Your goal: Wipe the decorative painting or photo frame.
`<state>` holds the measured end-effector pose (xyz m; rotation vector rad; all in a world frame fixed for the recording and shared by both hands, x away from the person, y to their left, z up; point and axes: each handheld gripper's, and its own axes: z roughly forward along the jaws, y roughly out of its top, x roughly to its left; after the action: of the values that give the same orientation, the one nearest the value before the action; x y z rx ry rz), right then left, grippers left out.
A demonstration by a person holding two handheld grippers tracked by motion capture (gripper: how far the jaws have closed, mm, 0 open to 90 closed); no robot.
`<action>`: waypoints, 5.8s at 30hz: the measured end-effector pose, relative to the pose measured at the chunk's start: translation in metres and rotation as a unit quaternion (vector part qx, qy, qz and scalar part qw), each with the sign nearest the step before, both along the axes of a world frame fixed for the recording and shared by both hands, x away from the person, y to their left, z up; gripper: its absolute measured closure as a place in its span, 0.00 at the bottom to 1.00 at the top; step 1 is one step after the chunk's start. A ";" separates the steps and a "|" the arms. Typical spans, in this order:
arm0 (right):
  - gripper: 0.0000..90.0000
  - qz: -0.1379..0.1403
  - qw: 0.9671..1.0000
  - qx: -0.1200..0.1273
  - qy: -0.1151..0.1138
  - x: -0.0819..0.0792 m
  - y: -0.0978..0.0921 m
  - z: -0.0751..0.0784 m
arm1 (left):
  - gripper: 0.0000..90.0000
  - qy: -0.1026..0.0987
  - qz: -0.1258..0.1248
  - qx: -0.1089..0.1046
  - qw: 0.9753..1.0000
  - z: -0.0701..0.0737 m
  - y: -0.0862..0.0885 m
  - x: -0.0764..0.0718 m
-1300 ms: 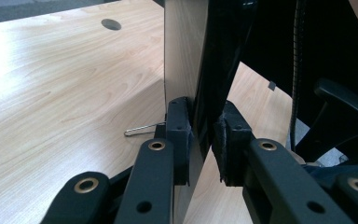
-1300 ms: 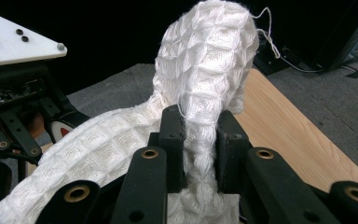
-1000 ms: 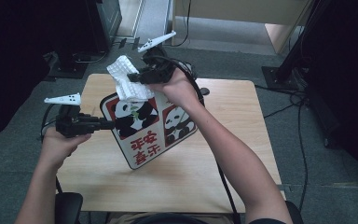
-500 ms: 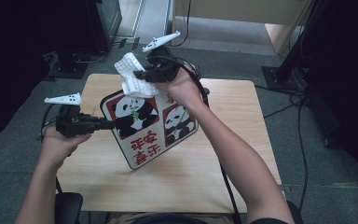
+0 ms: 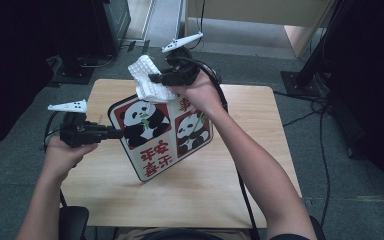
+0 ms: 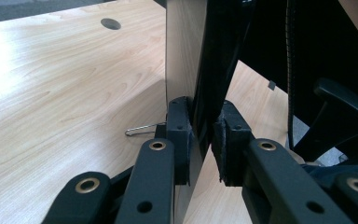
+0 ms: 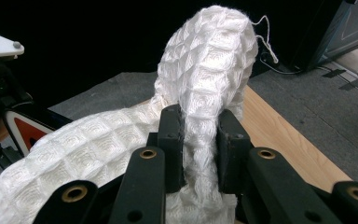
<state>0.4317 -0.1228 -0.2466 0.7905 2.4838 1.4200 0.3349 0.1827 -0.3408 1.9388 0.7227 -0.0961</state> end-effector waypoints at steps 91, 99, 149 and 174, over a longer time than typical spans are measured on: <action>0.85 -0.109 0.994 -0.027 0.011 0.046 -0.110 0.006 | 0.87 0.002 0.005 -0.005 1.000 -0.002 0.003 0.001; 0.85 -0.130 0.990 -0.048 0.007 0.047 -0.126 0.006 | 0.87 0.002 0.005 -0.004 1.000 -0.002 0.003 0.002; 0.88 -0.163 0.985 -0.048 0.029 0.027 -0.149 -0.044 | 0.87 0.001 0.023 -0.005 1.000 -0.003 0.003 0.002; 0.88 -0.161 0.985 -0.050 0.042 0.023 -0.152 -0.055 | 0.87 0.003 0.021 -0.007 1.000 -0.003 0.003 0.002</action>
<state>0.4550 -0.2743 -0.3018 1.1884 2.3284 1.1621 0.3372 0.1860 -0.3435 1.9105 0.7645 -0.0803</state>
